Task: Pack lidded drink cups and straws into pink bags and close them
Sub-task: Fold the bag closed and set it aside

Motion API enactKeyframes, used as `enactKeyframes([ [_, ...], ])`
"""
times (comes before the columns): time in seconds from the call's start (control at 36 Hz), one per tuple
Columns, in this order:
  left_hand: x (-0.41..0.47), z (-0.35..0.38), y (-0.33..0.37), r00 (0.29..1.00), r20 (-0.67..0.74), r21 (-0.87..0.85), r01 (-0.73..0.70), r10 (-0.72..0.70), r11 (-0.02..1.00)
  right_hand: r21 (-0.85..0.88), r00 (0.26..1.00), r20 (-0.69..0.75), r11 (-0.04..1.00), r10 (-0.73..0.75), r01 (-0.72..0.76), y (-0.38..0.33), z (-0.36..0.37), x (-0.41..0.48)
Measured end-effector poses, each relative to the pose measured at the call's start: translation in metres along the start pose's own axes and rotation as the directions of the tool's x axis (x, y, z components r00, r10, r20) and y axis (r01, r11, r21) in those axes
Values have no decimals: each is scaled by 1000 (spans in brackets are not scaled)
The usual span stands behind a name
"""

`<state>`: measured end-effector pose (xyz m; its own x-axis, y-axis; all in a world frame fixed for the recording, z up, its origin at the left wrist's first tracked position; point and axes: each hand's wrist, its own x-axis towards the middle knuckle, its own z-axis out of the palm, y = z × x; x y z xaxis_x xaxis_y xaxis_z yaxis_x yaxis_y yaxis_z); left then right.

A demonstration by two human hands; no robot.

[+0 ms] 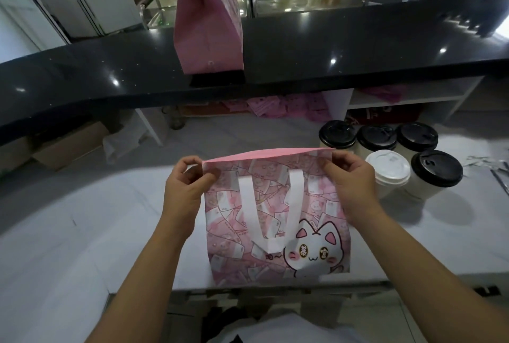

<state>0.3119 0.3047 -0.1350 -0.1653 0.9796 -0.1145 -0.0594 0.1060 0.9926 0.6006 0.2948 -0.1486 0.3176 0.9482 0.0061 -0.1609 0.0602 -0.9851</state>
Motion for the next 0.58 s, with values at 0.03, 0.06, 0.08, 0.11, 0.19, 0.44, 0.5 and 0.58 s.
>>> enactKeyframes([
  [0.03, 0, -1, 2, 1000, 28, -19, 8, -7, 1000, 5, 1000, 4, 1000, 1, -1, 1, -1, 0],
  [0.06, 1, -1, 4, 998, 61, -23, 18, -16, 1000, 8, 1000, 6, 1000, 2, -2, 2, -1, 0],
  [0.08, 3, -2, 5, 995, 95, -3, 25, -25, 1000, 8, 1000, 8, 1000, 5, -5, 2, -1, 0],
  [0.11, 4, -3, 7, 991, 127, 32, 30, -34, 999, 12, 1000, 14, 1000, 11, -12, 2, -1, 1],
  [0.19, 8, -3, 14, 981, 193, 129, 6, -31, 992, 36, 999, 39, 999, 37, -38, 1, -2, 2],
  [0.44, 18, -1, 25, 967, 254, 170, -53, 8, 984, 42, 979, 201, 999, -27, 19, -10, -6, 9],
  [0.5, 18, -1, 27, 951, 309, 188, -70, 9, 980, -6, 963, 267, 999, -39, 42, -11, -7, 10],
  [0.58, 19, 0, 30, 937, 349, 221, -114, 31, 969, -77, 951, 308, 995, -36, 63, -16, -10, 14],
])
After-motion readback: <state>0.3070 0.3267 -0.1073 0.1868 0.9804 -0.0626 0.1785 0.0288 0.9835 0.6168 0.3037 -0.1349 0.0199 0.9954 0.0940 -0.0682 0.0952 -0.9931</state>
